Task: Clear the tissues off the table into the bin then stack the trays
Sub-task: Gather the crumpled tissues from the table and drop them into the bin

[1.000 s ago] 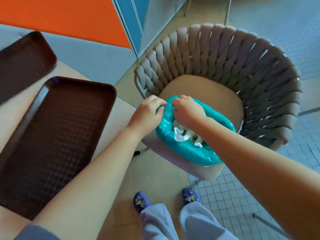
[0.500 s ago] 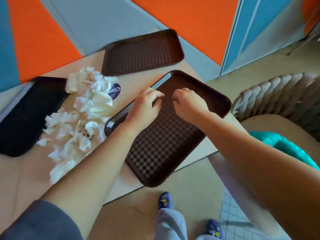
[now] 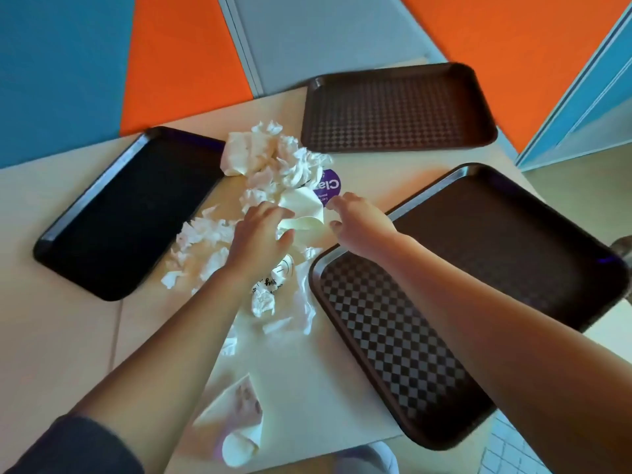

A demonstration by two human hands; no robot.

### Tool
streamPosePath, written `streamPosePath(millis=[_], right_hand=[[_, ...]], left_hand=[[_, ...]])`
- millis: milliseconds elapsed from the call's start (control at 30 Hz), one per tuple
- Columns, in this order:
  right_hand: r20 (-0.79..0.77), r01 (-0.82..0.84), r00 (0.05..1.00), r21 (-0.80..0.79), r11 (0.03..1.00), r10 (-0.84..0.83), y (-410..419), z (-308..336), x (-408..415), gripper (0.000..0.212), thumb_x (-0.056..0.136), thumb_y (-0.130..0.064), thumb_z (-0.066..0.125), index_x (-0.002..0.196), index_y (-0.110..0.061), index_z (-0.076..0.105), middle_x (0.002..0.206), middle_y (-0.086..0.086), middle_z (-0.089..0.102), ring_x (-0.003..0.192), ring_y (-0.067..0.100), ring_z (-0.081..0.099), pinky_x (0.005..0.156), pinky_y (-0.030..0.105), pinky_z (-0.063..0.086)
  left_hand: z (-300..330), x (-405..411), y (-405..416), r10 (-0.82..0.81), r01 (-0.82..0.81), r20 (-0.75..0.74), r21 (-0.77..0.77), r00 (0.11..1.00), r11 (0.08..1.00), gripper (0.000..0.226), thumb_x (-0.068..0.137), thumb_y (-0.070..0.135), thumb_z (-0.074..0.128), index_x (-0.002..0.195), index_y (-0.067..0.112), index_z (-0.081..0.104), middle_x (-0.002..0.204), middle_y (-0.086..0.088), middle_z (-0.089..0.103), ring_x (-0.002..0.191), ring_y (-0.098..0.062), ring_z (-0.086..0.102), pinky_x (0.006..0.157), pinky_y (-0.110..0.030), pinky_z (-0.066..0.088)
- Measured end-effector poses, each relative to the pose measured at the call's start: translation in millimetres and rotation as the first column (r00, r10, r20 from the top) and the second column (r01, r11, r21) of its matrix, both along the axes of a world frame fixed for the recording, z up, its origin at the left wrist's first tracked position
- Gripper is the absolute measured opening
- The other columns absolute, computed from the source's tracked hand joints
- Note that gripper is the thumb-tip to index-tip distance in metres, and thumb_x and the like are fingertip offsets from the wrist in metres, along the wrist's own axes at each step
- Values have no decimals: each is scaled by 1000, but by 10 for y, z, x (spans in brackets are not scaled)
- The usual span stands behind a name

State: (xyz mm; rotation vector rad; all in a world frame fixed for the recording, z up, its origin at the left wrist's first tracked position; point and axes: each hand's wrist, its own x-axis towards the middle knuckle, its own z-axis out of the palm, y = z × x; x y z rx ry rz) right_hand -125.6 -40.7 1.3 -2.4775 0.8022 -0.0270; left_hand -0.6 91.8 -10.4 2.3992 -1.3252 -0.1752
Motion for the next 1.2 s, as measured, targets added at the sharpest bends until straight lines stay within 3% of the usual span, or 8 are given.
streamPosePath(millis=[100,233,367,500,633,833,1067,1200], right_hand=[[-49,-26,998,-14,1000,26,-14,-126,232,37,95,-17,47,132,-12,46,133,10,47,120,29,47,91,44,49],[-114,-59,992,-22,998,56,-4,-295,530,47,94,-12,47,140,-17,37,142,11,38,127,31,40,95,44,45],[-180,-131,976,-36,991,123,17,-448,750,66,86,6,45,143,-23,32,155,7,19,138,34,24,105,48,40],[-168,-114,981,-62,992,102,80,-621,840,48,86,10,46,125,-18,50,134,9,42,124,31,35,93,44,47],[-144,-83,987,-118,990,65,67,-642,872,31,88,11,44,110,-7,55,119,12,48,115,30,42,87,44,49],[-156,-105,984,-126,986,85,66,-580,841,39,86,15,37,115,-4,54,120,15,48,116,31,43,89,48,50],[-102,-84,993,-172,982,67,135,-445,722,35,86,13,38,115,-3,50,120,16,49,116,31,43,80,42,47],[-31,-34,999,-228,973,28,161,-284,565,33,87,9,43,117,-2,52,119,17,49,115,32,44,71,37,44]], left_hand=[[-105,208,114,52,-52,1,61,999,997,28,82,24,64,108,15,63,118,-7,54,113,-30,47,91,-47,44],[-277,376,292,106,-98,-33,189,994,977,37,76,44,66,109,27,59,120,0,47,115,-25,44,94,-39,39],[-365,466,310,130,-72,-237,236,963,969,45,74,56,64,111,33,52,114,5,44,100,-19,53,87,-35,45],[-481,489,332,98,-39,-307,192,947,981,48,79,44,65,120,24,51,122,1,46,105,-15,51,87,-28,41],[-507,546,320,130,-70,-364,174,922,982,44,76,36,69,111,15,52,93,3,55,80,-13,54,65,-23,40],[-450,600,302,222,-45,-386,418,895,908,59,77,9,67,128,16,40,121,-4,49,104,-21,52,82,-32,48],[-366,475,286,208,-53,-382,380,900,924,44,80,11,70,120,14,51,102,-5,57,89,-19,54,60,-22,38],[-133,378,223,197,-110,-368,243,909,964,41,81,10,69,121,9,56,96,-2,53,90,-19,53,68,-20,36]])
